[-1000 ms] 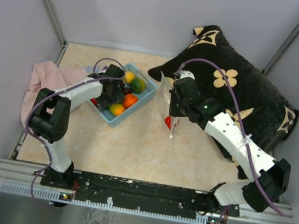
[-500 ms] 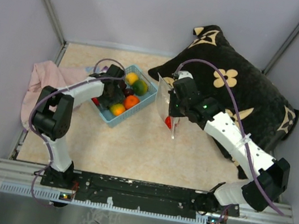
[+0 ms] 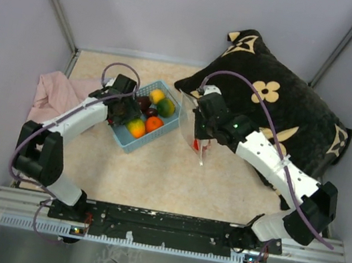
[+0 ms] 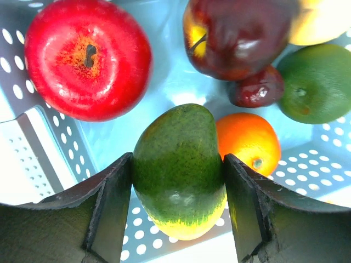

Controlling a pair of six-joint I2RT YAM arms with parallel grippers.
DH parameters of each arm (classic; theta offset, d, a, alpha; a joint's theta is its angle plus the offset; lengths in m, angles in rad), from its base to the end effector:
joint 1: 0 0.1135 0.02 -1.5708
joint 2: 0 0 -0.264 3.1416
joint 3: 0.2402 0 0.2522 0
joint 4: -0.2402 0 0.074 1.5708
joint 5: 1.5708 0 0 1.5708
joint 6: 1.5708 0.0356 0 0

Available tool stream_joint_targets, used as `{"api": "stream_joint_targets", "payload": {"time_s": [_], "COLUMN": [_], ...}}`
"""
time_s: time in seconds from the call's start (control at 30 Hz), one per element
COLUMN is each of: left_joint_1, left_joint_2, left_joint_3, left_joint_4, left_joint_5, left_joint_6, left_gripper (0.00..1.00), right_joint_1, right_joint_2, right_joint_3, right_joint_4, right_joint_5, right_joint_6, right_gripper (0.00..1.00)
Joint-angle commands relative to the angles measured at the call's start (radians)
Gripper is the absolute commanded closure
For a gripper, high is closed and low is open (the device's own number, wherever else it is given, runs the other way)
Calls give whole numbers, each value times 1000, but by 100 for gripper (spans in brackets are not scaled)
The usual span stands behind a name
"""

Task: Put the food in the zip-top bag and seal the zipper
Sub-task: Pick up the fake fruit from the bin, then place the fake fruit in the zipper food storage bag.

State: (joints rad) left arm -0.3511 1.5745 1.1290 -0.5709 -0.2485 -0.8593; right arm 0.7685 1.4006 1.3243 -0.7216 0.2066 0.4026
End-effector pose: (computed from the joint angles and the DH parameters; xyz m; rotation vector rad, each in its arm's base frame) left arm 0.3082 -0.1036 0.2338 -0.7272 2.4403 -0.1506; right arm 0.2208 0.2033 0.3369 -0.3327 2.3478 0.3281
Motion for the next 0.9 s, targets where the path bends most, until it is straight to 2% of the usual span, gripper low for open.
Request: {"api": "stream_joint_targets", "payload": {"time_s": [0.0,0.2,0.37,0.53,0.73,0.87], "left_joint_1": [2,1,2,0,-2,-18], "left_joint_2": [-77,-201,-350,-473,-590,-634], "left_joint_3": [-29,-82,-150,-161,-185,-188], "left_joint_4": [46,92,206,240,372,438], "left_joint_5": [8,12,151,303,471,525], "left_joint_6": [63,129,208,183,123,71], "left_gripper": [57,62,62,64,65,65], "right_joint_1": [34,58,74,89,94,95], "right_joint_2": [33,63,89,116,135,144], "right_joint_3": [67,95,116,134,138,150], "right_joint_4": [26,23,19,21,27,20], "right_joint_5": [25,28,18,17,4,-1], "right_joint_6": [-11,-7,-1,10,32,45], "right_gripper": [100,100,100,100,100,100]}}
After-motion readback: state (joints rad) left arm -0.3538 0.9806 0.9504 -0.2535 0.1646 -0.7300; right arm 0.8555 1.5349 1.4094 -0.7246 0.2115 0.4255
